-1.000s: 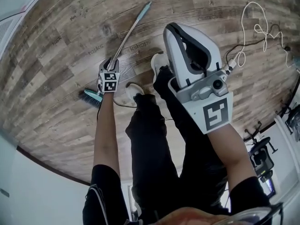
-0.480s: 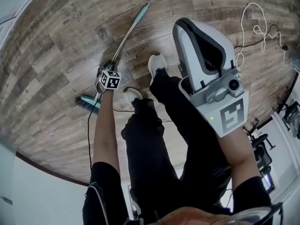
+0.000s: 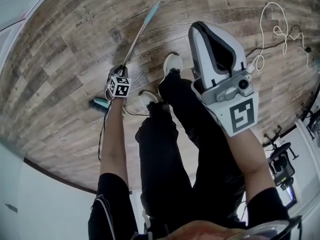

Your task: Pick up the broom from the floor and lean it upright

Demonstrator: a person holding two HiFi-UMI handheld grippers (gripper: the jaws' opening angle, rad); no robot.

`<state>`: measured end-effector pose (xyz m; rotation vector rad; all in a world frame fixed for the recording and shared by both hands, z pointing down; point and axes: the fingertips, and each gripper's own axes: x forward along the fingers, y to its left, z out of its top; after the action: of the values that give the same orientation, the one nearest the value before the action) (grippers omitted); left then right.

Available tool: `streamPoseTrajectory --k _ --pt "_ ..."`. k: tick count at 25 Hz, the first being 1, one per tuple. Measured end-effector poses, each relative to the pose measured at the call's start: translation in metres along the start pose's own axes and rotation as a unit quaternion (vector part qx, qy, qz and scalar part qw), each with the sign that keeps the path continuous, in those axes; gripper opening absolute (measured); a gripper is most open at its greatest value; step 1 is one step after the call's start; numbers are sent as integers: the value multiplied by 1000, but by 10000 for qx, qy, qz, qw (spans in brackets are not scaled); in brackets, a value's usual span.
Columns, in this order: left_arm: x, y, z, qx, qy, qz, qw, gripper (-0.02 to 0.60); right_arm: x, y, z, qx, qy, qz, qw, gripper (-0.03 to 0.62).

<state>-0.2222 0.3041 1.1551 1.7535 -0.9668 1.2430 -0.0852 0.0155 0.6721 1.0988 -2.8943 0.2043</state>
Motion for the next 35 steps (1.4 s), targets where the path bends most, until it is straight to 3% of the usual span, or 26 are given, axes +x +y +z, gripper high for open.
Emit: streamPoseTrajectory --k 8,18,21,24,25,33,34,35 --pt "-106 -10 32 -16 -470 163 9988 89 -33 54 -13 580 578 -129 9966 18" --pt "-213 -44 58 31 -681 111 9976 89 -71 142 0 1414 1405 507 9786 20" --pt "-240 -55 72 30 -860 90 9963 89 -79 149 4 1474 1582 470 9752 29" --pt "-263 -64 86 68 -1031 79 9946 89 -83 149 2 1547 1821 353 9704 175" --pt "-270 -67 92 95 -1078 74 9941 89 -82 147 2 1598 1844 299 9693 181" --pt "-306 -98 115 306 -1310 14 9909 89 -64 133 16 1981 1677 131 9656 173" --pt "-308 -98 116 273 -1315 19 9909 90 -63 132 18 2081 1635 149 9642 97" --pt "-309 -98 118 224 -1329 24 9909 91 -62 132 20 2195 1565 184 9628 92"
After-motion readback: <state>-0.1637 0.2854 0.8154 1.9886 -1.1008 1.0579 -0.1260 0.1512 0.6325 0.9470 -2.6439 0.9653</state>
